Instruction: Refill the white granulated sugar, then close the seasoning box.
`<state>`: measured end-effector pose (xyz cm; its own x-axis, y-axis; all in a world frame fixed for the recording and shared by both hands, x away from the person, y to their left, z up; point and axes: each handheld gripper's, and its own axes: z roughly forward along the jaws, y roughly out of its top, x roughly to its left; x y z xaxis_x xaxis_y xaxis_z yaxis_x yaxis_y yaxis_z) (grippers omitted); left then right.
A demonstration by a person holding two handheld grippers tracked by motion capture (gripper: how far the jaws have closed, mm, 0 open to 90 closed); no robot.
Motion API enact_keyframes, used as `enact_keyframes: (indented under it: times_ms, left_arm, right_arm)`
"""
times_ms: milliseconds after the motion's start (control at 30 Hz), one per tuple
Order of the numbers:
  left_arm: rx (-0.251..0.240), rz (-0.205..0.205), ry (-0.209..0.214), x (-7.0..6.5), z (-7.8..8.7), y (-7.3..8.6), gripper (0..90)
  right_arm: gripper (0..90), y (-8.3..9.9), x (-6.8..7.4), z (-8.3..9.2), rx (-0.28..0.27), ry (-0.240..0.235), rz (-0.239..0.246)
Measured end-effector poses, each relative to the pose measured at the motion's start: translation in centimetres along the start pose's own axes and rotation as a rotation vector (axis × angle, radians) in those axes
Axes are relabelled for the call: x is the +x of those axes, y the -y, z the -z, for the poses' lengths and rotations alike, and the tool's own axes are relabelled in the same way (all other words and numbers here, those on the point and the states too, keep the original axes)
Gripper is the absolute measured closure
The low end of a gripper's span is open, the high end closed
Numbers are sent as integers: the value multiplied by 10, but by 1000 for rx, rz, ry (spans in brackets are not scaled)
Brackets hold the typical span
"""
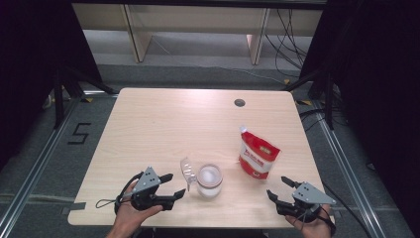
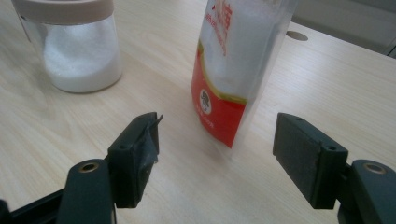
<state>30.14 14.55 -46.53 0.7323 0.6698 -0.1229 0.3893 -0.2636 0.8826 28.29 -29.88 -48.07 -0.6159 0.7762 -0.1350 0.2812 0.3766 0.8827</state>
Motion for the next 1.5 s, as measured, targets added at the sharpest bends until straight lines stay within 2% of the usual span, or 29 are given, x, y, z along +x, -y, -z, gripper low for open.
enact_keyframes:
  times_ms: [33,67,100,133,200,367,400,433,500,600,633,667,700,767,833,900,1000,1067,1100,1167,1200,1233,1267,1300,1433,1500]
  left_arm:
    - [-1,-11,-1,0,0,0,419]
    - [1,-16,-4,0,0,-1,442]
    - [0,-10,-3,-1,0,-1,454]
    - [2,-19,-2,0,0,-1,503]
    - [3,-16,-4,0,0,-1,536]
    - [-12,-25,-6,-1,-1,-1,681]
    - [-17,-60,3,1,-1,-2,715]
    - [-20,-46,0,0,-1,-2,760]
    - [-35,-47,-1,-2,0,-3,841]
    - [-42,-67,-1,-2,1,-5,874]
    - [-47,-65,1,-2,0,-5,885]
    - [-54,-46,3,-3,0,-5,890]
    - [-61,-51,8,-3,-1,-6,891]
    - [-64,-51,-6,-5,0,-6,892]
    - [-70,-69,-3,-5,0,-6,892]
    - [-79,-62,4,-7,0,-6,893]
    - [-80,-78,2,-9,1,-8,893]
    - [-94,-72,11,-11,0,-9,892]
    - [-92,-85,13,-10,0,-10,892]
    - [-96,-72,10,-12,1,-11,892]
    - [-98,-88,17,-11,1,-12,892]
    - [-100,-76,21,-12,0,-13,892]
    - [-100,-94,21,-11,1,-14,892]
    - [-92,-95,13,-12,2,-15,892]
    - [-112,-94,22,-12,1,-16,892]
    - [-104,-96,16,-12,2,-18,892]
  right_arm:
    - [321,1,1,0,15,-7,-3]
    - [321,1,2,1,17,-8,-14]
    - [321,1,1,0,-1,5,13]
    - [321,1,3,1,5,-2,-7]
    - [321,1,2,1,0,-2,8]
    - [322,3,0,0,20,-19,4]
    - [323,2,-1,0,0,-7,20]
    - [323,2,-1,1,5,-5,23]
    - [323,2,1,0,18,-15,15]
    - [325,2,1,-1,11,-13,28]
    - [325,2,1,-1,12,-16,37]
    - [326,2,1,-1,13,-17,32]
    - [326,2,2,-1,20,-16,15]
    - [326,2,1,-1,16,-13,31]
    - [327,2,1,-1,17,-13,29]
    - [327,2,3,-1,11,-13,19]
    - [328,2,3,-1,20,-13,27]
    - [328,1,3,-1,17,-11,31]
    - [329,1,3,-1,17,-12,32]
    - [329,2,3,-1,19,-11,30]
    - [329,2,3,-1,19,-11,31]
    - [329,2,3,-2,14,-19,28]
    - [329,2,3,-2,16,-20,24]
    - [329,2,3,-2,15,-20,24]
    - [332,1,4,-2,16,-17,37]
    - [332,1,4,-2,19,-18,44]
